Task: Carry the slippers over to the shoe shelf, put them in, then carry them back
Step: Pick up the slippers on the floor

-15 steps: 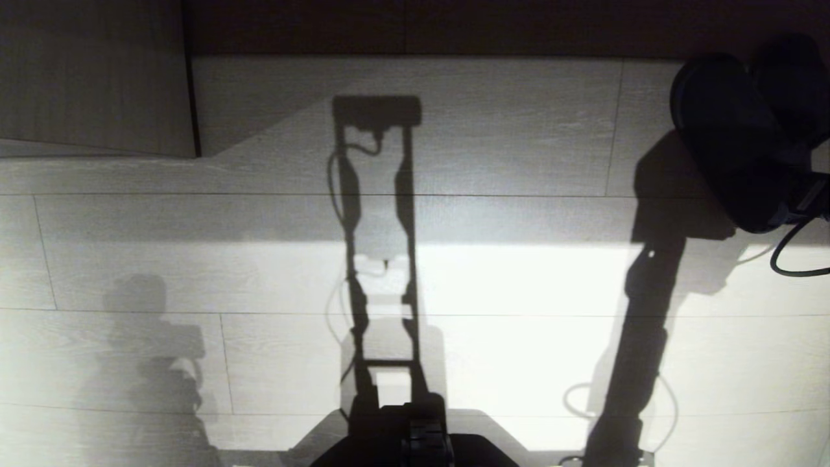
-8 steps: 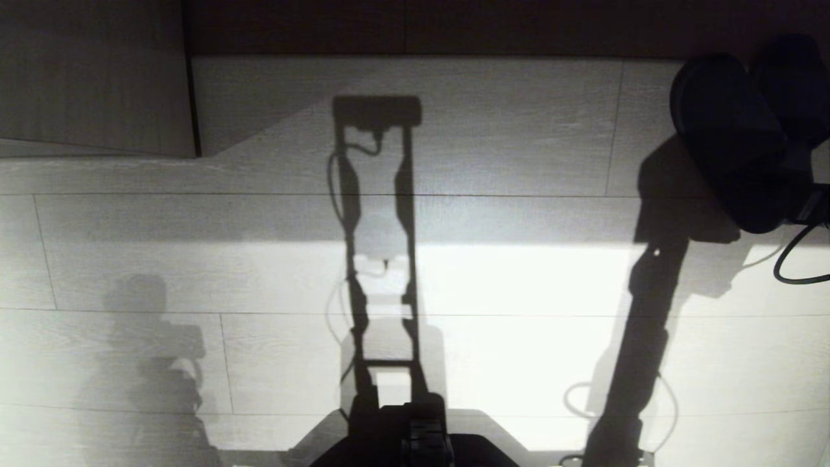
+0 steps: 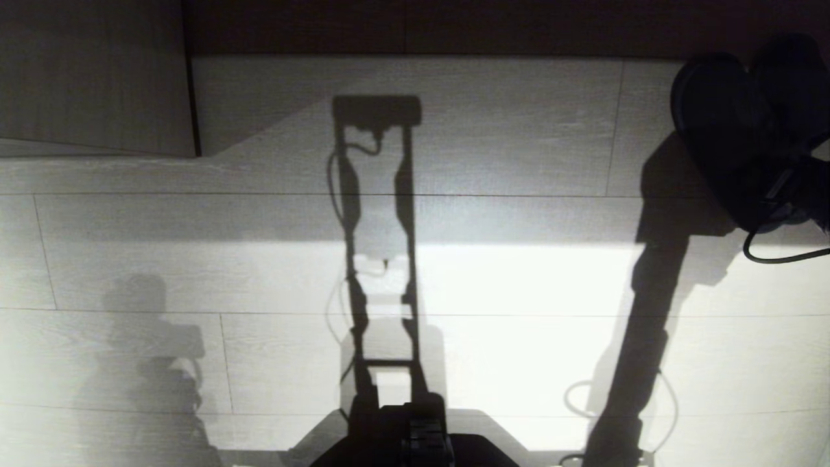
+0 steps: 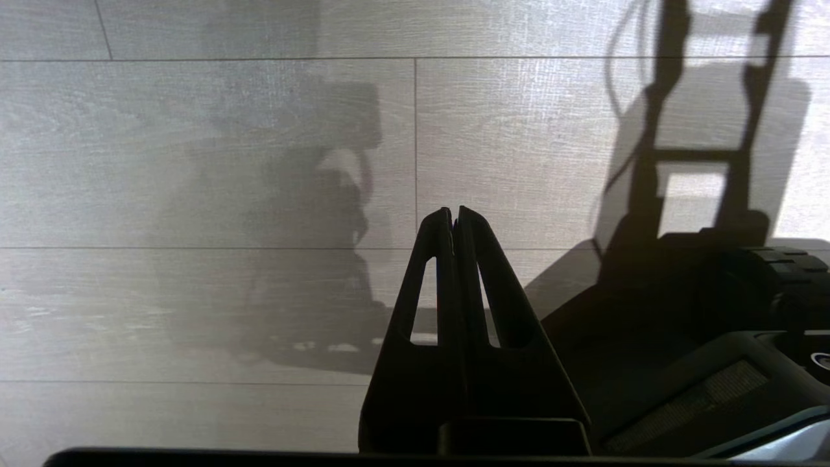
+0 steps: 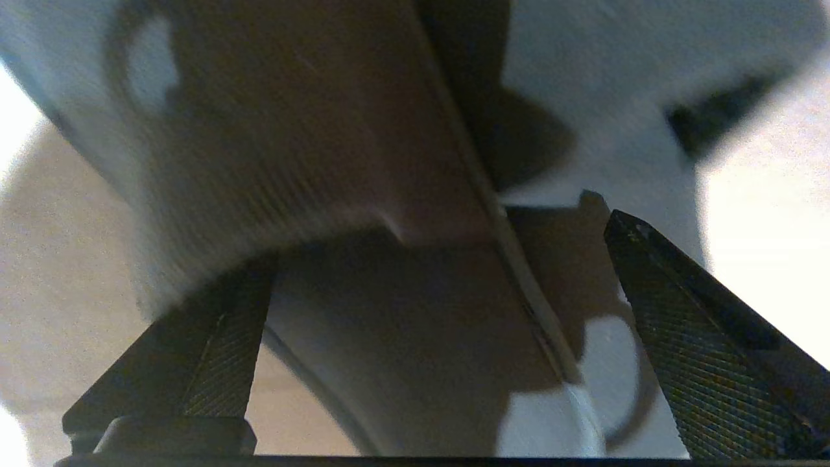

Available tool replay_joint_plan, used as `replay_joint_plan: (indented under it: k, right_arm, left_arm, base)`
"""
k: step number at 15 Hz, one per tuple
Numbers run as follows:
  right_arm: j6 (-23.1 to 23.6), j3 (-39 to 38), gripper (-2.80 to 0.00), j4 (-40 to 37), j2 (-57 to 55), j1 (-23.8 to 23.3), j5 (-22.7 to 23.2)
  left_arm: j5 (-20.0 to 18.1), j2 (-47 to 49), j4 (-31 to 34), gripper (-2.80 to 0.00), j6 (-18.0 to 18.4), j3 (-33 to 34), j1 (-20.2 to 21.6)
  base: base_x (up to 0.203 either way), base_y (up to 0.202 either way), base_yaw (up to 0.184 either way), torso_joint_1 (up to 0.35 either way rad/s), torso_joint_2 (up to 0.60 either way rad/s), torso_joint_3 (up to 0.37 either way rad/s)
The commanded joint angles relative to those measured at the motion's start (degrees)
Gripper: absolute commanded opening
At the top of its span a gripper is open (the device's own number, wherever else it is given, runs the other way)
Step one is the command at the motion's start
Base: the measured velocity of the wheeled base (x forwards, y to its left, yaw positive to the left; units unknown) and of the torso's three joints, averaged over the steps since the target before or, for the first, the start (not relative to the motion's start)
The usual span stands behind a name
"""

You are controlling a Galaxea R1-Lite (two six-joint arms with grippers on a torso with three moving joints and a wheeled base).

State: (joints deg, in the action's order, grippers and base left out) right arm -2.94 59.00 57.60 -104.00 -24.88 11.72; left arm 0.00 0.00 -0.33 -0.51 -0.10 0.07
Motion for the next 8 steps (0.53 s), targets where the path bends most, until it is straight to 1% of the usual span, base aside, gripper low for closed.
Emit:
replay_joint_plan:
  k: [1,4,8]
  right_arm:
    - [-0.49,2.37,0.00,1.48,-2.31,1.85,0.30]
    - [-0.58,4.02,0.00,1.74,-3.94,3.35,0.59]
    - [-0.41,5.50,0.00,6.10,-5.24,3.53,0.59]
  left_arm:
    - [0.00,0.00,-0.02,-2.80,-0.02,0.01,0.01]
    - [0.00,0.00,-0.02,-2.80,-0.02,0.01,0.01]
    - [0.00,0.00,-0.02,-2.80,-0.02,0.01,0.01]
  base:
    - [0.000,0.000,0.000,0.000,0.00,0.000]
    - [0.000,0.000,0.000,0.000,0.00,0.000]
    - [0.000,0.000,0.000,0.000,0.00,0.000]
